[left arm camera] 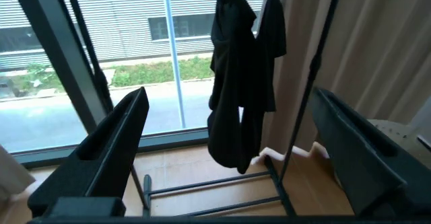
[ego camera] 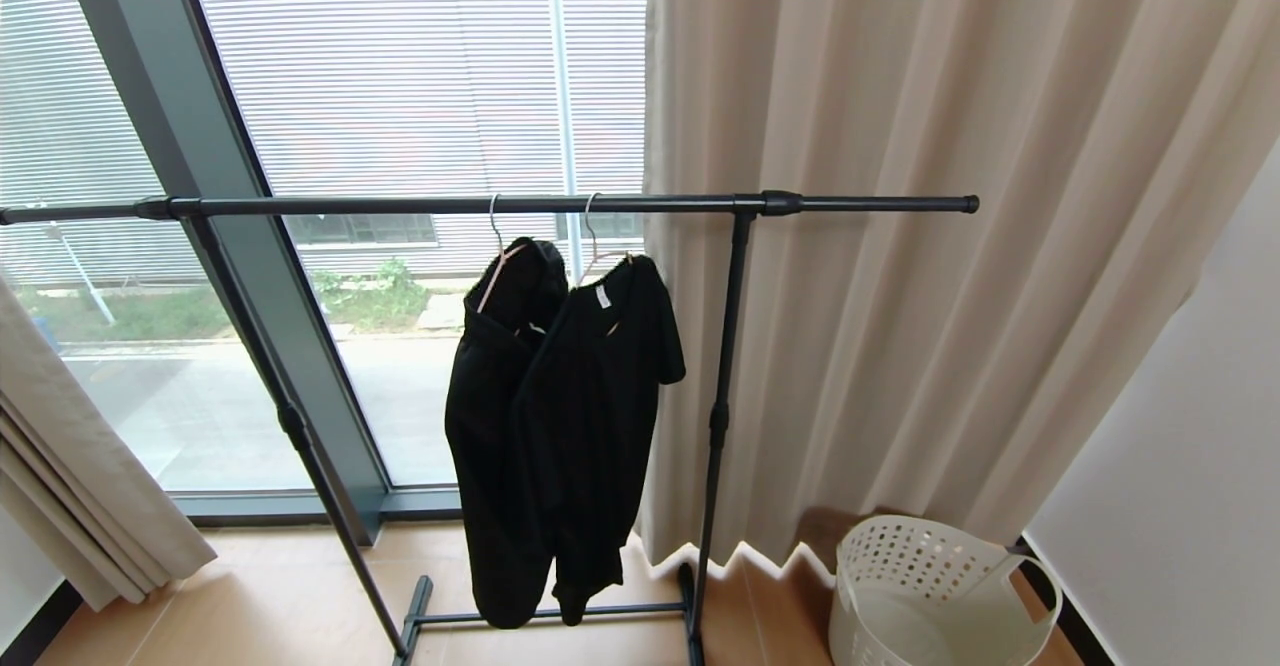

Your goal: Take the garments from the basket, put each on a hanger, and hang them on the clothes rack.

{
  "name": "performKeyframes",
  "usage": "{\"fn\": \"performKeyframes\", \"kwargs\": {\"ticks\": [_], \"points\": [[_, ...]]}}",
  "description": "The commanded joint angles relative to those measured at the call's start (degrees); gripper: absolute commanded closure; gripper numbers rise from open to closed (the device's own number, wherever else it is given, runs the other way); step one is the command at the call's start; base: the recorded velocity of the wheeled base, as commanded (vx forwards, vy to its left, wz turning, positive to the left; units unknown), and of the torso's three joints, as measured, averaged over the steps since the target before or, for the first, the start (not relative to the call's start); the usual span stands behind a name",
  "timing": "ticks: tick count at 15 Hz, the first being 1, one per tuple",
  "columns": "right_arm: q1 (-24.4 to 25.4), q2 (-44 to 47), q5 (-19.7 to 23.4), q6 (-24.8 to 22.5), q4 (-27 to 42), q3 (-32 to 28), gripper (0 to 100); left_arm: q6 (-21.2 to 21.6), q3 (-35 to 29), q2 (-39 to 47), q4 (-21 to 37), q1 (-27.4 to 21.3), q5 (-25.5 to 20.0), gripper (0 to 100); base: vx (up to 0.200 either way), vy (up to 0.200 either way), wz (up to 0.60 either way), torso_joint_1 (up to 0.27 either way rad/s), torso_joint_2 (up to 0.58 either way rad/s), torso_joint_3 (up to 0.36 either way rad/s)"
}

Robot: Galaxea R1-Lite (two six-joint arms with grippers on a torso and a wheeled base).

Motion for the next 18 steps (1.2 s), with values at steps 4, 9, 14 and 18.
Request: {"fn": "performKeyframes", "kwargs": {"ticks": [4, 9, 14, 18], "points": [[-0.5, -1.2, 0.0, 0.3, -0.4, 0.2, 0, 1.3, 0.0, -2.7, 0.0, -0.9, -1.3, 0, 0.0, 0.0, 0.0, 0.0, 0.0, 0.0], [-0.6, -1.2, -1.3, 1.4, -0.7, 0.4, 0, 6.5, 0.0, -3.0, 1.9, -0.5, -1.2, 0, 0.0, 0.0, 0.0, 0.0, 0.0, 0.0], [-0.6, -1.2, -6.6, 2.5, -0.7, 0.4, 0, 1.9, 0.0, -2.8, 2.0, -0.5, 1.5, 0, 0.0, 0.0, 0.0, 0.0, 0.0, 0.0], [-1.1, -1.2, -8.2, 3.7, -0.5, 0.4, 0, 2.0, 0.0, -3.0, 2.0, -0.5, 0.1, 0, 0.0, 0.0, 0.0, 0.0, 0.0, 0.0]]}}
